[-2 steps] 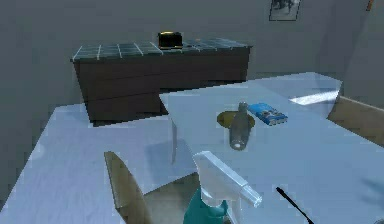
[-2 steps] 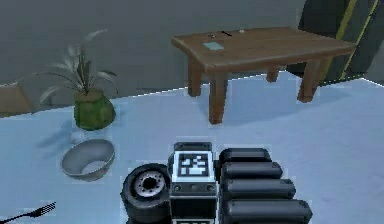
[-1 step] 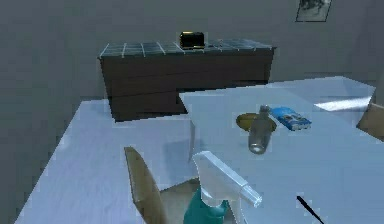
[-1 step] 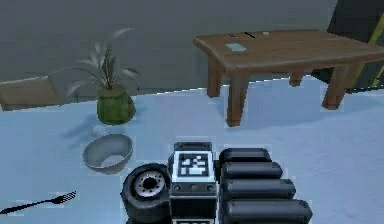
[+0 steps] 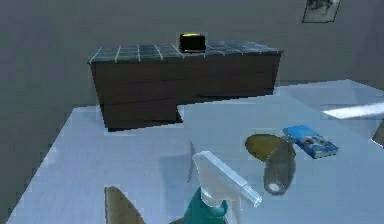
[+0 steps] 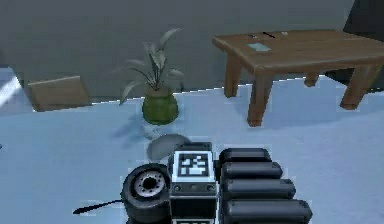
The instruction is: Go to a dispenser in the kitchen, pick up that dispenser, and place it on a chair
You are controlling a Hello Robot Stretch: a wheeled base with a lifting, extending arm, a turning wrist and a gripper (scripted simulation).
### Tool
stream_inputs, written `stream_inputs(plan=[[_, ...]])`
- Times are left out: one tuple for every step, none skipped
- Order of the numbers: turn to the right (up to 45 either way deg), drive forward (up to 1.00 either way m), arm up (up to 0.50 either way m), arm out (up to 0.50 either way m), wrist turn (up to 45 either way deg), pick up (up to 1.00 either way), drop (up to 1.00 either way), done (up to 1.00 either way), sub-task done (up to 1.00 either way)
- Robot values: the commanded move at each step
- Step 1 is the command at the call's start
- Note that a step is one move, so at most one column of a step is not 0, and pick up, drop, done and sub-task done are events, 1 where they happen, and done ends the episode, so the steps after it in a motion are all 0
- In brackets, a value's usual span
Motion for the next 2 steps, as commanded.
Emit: stream_inputs(plan=[[45.0,0.0,0.0,0.0,0.0,0.0,0.0,0.0,0.0],[45.0,0.0,0.0,0.0,0.0,0.0,0.0,0.0,0.0]])
